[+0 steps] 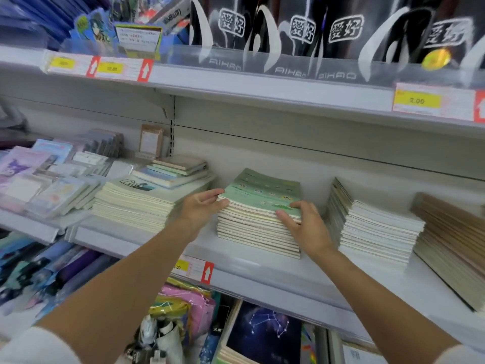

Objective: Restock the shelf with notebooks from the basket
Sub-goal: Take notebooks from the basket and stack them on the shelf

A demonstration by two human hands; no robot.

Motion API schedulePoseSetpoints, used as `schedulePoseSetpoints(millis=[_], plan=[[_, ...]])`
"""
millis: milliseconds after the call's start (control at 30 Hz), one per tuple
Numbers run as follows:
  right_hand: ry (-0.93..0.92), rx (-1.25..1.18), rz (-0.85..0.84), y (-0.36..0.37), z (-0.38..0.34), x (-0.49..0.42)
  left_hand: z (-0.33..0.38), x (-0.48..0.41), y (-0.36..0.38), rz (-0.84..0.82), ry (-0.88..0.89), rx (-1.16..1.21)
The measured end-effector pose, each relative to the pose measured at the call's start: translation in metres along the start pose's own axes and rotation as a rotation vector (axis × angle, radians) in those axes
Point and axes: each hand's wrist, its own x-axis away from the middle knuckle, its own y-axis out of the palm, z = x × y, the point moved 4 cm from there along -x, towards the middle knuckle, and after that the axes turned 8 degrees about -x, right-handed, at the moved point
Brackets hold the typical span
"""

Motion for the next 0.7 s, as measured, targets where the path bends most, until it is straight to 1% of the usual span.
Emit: schedulePoseSetpoints(millis=[100, 133, 233, 300, 367, 500, 600, 700], plan=[[-0.157, 0.318, 0.087, 0.0, -0.011, 0.003, 0.002, 0.009, -0.008, -0.025, 0.016, -0.098], [-0.224, 0.365, 0.12, 0.002, -0.018, 0.006, 0.004, 0.015, -0.013, -0.007, 0.031, -0.092], [-0.4, 0.35, 0.189, 0.015, -0.051, 0.023, 0.009, 0.043, -0.036, 0.12, 0.035, -0.089], [-0.476, 0.298, 0.172, 0.031, -0.08, 0.041, 0.002, 0.061, -0.058, 0.195, -0.004, -0.117], [-0.51, 0.233, 0.067, 0.055, -0.108, 0.062, -0.012, 0.084, -0.083, 0.239, -0.044, -0.189], [-0.533, 0.105, -0.204, 0.115, -0.15, 0.112, -0.048, 0.145, -0.139, 0.301, -0.134, -0.303], [-0.509, 0.053, -0.358, 0.165, -0.17, 0.159, -0.089, 0.194, -0.185, 0.34, -0.284, -0.374], [-0.42, -0.004, -0.5, 0.21, -0.181, 0.209, -0.143, 0.243, -0.232, 0.358, -0.443, -0.424]])
